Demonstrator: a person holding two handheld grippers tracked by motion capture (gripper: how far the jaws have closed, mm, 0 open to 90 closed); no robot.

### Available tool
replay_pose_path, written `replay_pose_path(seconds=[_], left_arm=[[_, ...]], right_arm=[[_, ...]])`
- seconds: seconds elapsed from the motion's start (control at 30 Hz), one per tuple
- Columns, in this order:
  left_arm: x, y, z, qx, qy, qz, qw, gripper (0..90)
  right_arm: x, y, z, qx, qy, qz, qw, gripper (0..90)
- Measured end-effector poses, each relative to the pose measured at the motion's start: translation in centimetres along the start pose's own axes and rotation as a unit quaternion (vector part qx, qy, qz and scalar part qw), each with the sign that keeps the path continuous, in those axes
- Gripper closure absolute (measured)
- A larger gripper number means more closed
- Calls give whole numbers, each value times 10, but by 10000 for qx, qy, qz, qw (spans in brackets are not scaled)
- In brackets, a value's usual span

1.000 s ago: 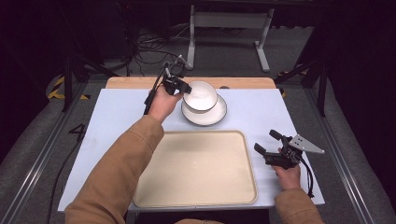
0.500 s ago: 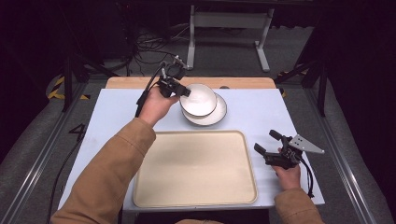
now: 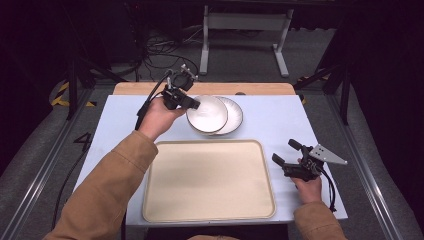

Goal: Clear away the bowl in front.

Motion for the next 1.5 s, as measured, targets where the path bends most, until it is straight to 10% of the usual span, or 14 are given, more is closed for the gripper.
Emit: replay_pose_path(seconds=[0.7, 1.5], left_arm=[[27, 13, 11, -178, -630, 275, 9975, 823], [49, 2, 25, -728, -1248, 584, 9878, 823]], right_arm=[[0, 0, 0, -4, -12, -17, 10000, 39], [0, -1, 0, -11, -10, -37, 10000, 40]])
Point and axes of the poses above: each handheld gripper's, and its own axes: y roughly backward along the jaws, z roughly out of its underside, x roughly to its right, the point moved 4 cm from there along -y, roughly forward along the jaws, and after that the axes turned 8 degrees about -y, right-handed, at the moved point
